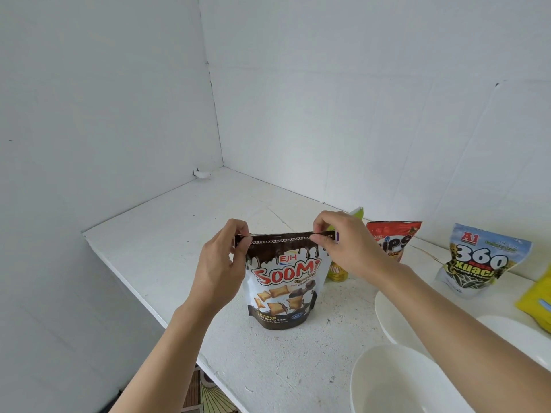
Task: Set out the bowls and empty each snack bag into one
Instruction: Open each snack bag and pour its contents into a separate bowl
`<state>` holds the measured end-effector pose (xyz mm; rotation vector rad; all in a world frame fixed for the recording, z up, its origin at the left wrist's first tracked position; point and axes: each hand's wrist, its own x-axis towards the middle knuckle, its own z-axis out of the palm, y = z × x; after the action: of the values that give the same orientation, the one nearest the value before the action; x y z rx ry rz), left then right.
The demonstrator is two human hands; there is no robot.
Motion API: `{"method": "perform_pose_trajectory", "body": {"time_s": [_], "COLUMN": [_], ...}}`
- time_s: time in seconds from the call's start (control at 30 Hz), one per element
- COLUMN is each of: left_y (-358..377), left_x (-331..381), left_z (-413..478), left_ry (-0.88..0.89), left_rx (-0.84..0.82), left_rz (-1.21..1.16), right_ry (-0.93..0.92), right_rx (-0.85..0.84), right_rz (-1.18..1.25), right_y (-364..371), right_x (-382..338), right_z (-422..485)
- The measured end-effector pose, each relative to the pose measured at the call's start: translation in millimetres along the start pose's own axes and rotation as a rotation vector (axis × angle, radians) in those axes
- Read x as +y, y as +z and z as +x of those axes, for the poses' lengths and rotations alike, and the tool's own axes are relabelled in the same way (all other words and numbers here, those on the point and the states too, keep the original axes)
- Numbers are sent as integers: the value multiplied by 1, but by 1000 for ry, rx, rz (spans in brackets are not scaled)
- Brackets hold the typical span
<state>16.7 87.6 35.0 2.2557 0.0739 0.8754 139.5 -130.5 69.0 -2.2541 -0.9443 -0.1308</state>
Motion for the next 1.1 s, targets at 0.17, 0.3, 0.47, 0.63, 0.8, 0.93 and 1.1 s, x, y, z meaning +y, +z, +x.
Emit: {"method": "perform_pose_trajectory", "body": {"time_s": [0.17,0.3,0.47,0.63,0.8,0.93,1.1], "left_y": [6,12,11,-16,-25,-13,6], "left_x": [13,20,24,28,37,39,46], "left_z": [-2,-4,-10,-2,6,2,-4], "left_ry": [17,36,40,47,-17,51,115], "left_rx": [5,29,-19,-336,-532,-501,-423], "left_rz": [-18,-30,-33,-115,-362,-351,-353], "right_ry": [-54,-95,-163,-291,-312,-250,-237], "right_rx": [-8,-14,-70,-40,-58,-82,-10], "right_rz": [-14,-36,-82,-186,-27,106,143], "right_y": [11,19,28,19,8,5,6], "right_x": [-24,-48,-56,-44,-38,-35,-27], "right_z": [-1,3,-1,-9,-17,-30,-44]}}
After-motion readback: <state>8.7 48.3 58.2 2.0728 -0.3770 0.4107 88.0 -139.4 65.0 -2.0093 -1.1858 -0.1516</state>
